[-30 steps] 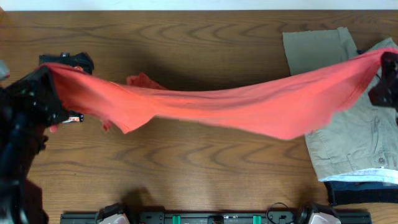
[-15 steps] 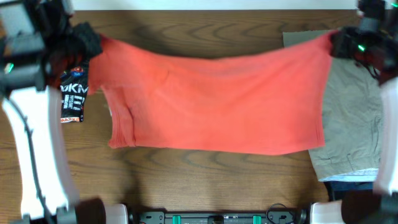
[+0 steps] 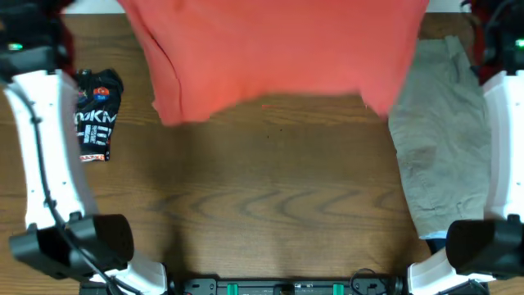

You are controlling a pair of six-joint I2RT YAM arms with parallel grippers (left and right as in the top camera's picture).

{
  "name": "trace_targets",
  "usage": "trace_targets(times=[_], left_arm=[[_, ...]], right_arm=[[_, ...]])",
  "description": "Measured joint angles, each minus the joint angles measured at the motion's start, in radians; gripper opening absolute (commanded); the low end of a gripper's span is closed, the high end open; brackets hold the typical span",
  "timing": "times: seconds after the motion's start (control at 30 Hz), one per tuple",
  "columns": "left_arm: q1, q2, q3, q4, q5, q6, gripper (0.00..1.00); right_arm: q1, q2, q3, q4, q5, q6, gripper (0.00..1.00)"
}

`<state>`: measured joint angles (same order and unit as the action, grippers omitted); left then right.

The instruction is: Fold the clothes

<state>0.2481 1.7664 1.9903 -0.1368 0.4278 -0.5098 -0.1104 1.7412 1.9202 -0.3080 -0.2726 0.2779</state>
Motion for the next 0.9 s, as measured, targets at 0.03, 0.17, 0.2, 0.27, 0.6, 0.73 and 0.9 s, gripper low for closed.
trace_targets(times=[0.03, 0.17, 0.2, 0.27, 0.6, 0.73, 0.9], left_arm=[[0.016, -0.006, 0.049, -0.01, 0.013, -0.014, 0.06], [0.047, -0.057, 0.131, -0.187, 0.072, -0.024, 0.06], [0.046, -0.072, 0.142, -0.283, 0.092, -0.011, 0.06], [0.043, -0.089, 0.154, -0.521, 0.122, 0.021, 0.06], [0.038, -0.012, -0.023, -1.216, 0.169, 0.273, 0.06], [0.038, -0.013, -0.148, -1.269, 0.139, 0.329, 0.06], [0.038, -0.013, -0.347, -1.323, 0.034, 0.355, 0.06]], right_arm=[[-0.003, -0.009, 0.032, -0.039, 0.018, -0.001, 0.01], [-0.006, -0.05, 0.082, -0.207, 0.078, -0.027, 0.01], [-0.006, -0.058, 0.084, -0.266, 0.097, -0.035, 0.01], [-0.006, -0.062, 0.083, -0.376, 0.129, -0.047, 0.01], [-0.002, -0.012, -0.058, -0.755, 0.188, -0.076, 0.01], [0.021, -0.008, -0.172, -0.849, 0.16, -0.087, 0.01], [0.061, -0.007, -0.339, -0.969, 0.154, -0.101, 0.01]])
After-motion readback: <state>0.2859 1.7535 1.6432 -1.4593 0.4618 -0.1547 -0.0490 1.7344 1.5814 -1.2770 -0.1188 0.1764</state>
